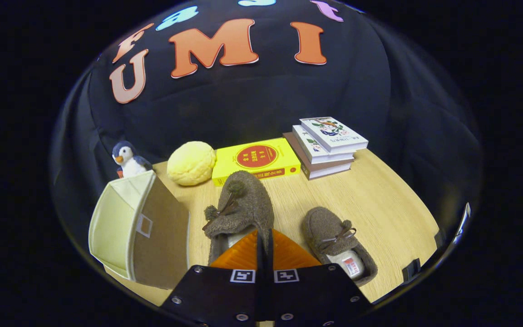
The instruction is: Open the storage box then place both shoes into the box .Put the left shoe in first, then the right shoe, with the right side of both shoes facing outward in a uniform manner.
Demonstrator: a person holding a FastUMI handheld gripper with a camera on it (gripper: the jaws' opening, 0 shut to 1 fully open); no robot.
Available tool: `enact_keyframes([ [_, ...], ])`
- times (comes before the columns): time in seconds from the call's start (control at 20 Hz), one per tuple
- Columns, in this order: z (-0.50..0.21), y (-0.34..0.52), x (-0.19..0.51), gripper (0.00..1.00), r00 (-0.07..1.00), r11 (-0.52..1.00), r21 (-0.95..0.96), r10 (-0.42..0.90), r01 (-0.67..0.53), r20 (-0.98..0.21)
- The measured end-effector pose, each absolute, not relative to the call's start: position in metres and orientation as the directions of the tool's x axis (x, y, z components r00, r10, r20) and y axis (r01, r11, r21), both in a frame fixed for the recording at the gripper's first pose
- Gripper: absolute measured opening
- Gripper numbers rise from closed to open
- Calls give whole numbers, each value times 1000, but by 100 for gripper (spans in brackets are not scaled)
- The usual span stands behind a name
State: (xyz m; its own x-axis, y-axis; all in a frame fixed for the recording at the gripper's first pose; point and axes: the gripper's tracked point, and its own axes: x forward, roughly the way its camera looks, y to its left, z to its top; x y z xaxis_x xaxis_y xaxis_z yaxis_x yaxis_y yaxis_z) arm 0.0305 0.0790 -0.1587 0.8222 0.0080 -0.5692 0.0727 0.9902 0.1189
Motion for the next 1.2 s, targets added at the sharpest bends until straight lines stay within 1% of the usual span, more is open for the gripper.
enact_keyframes([
  [0.3, -96, 131, 30, 1, 864, 985, 165, 42, 48, -501],
  [0.6, -64, 207, 28, 1, 878, 975, 219, 140, -41, -458],
  [0.75, -68, 248, 28, 1, 863, 966, 244, 197, -90, -466],
  [0.95, -89, 297, 26, 1, 826, 957, 255, 252, -136, -505],
  [1.2, -125, 334, 21, 1, 779, 952, 267, 280, -150, -562],
])
